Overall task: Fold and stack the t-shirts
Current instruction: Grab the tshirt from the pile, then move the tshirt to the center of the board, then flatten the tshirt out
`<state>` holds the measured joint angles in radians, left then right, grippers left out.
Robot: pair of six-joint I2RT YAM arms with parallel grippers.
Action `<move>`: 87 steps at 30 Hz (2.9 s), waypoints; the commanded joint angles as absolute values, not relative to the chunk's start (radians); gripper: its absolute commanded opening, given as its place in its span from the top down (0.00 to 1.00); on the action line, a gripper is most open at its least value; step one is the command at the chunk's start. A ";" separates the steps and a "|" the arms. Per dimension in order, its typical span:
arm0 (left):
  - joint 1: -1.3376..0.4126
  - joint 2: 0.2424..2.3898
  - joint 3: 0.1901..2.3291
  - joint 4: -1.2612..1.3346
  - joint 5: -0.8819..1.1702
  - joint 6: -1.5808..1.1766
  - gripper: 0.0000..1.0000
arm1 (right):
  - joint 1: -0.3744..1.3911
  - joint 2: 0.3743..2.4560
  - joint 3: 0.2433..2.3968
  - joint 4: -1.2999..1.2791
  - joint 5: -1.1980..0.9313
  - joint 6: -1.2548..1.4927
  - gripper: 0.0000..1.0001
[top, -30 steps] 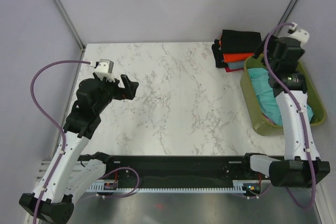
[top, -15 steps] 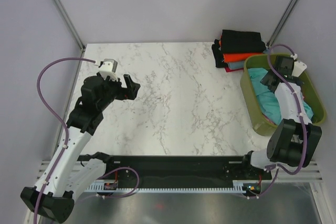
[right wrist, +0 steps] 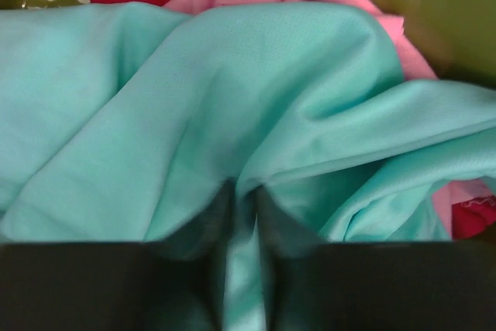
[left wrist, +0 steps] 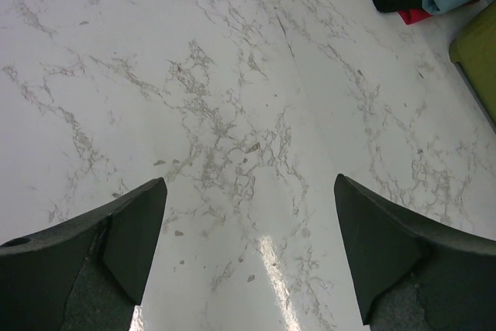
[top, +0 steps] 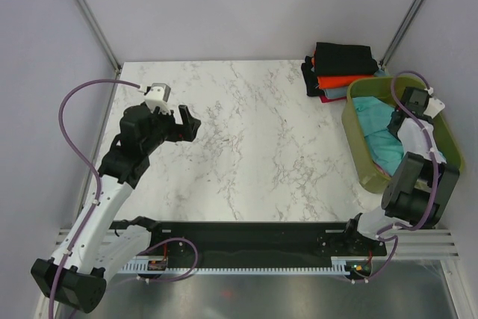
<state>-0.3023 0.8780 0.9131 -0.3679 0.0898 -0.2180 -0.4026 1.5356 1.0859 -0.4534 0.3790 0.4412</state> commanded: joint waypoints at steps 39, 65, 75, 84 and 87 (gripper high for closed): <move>-0.244 0.877 0.954 -0.431 -0.094 -0.209 0.00 | 0.440 1.178 1.031 -0.396 0.246 0.591 0.02; -0.244 0.950 0.962 -0.451 -0.071 -0.187 0.03 | 0.721 1.670 0.917 -0.106 0.072 0.753 0.34; -0.244 1.037 0.992 -0.456 -0.086 -0.215 0.04 | 0.796 1.547 0.761 -0.162 0.113 0.686 1.00; -0.244 1.520 1.461 -0.500 -0.042 -0.238 0.02 | 1.162 1.145 0.641 -0.569 0.314 0.879 1.00; -0.244 1.777 1.612 -0.509 0.103 -0.227 0.01 | 1.228 1.062 0.592 -0.618 0.334 0.968 1.00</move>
